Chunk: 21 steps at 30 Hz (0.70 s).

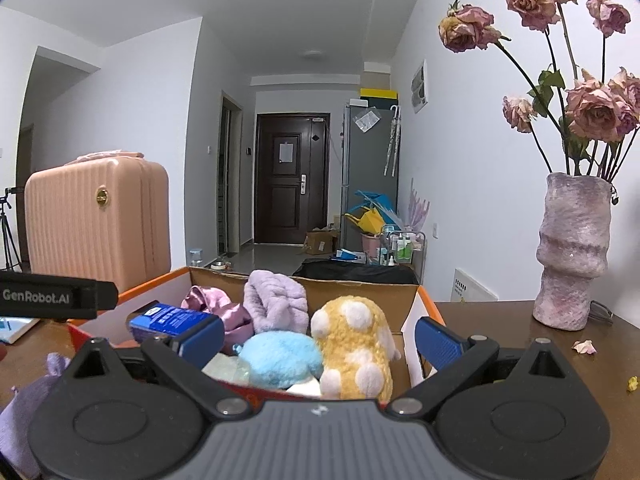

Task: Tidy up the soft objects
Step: 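Move both grippers back from the box toward the pouch and foam roll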

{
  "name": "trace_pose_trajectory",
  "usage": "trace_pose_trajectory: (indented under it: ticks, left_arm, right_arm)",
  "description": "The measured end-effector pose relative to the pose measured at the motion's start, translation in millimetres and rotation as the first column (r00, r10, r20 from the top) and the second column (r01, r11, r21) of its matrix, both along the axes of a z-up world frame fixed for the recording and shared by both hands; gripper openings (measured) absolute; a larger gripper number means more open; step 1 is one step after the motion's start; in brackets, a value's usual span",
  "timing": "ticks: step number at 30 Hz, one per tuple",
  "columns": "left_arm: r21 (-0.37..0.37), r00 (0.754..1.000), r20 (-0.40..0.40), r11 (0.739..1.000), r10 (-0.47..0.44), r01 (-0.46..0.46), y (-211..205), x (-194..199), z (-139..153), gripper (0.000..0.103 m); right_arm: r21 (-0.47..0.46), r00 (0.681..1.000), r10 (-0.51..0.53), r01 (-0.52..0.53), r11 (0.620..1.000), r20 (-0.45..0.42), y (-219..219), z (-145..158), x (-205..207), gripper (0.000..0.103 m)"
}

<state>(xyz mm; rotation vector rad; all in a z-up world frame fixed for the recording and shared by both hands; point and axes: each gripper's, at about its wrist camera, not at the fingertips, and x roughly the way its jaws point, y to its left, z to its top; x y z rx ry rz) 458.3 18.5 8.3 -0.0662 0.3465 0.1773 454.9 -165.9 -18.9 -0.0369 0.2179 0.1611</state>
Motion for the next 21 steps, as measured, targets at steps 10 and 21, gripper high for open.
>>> trace_pose_trajectory:
  ticks: [10, 21]
  left_arm:
    - [0.003, 1.000, -0.002, 1.000, 0.006, -0.006, 3.2, -27.6, -0.9, 0.103]
    - [-0.003, 1.000, -0.024, 1.000, 0.008, -0.008, 8.8, -54.4, -3.5, 0.103]
  right_arm:
    - [0.001, 1.000, 0.007, -0.007, 1.000, -0.003, -0.4, 0.4, -26.0, 0.102]
    - [-0.006, 1.000, 0.019, -0.019, 1.000, -0.017, -1.0, -2.4, -54.2, 0.102]
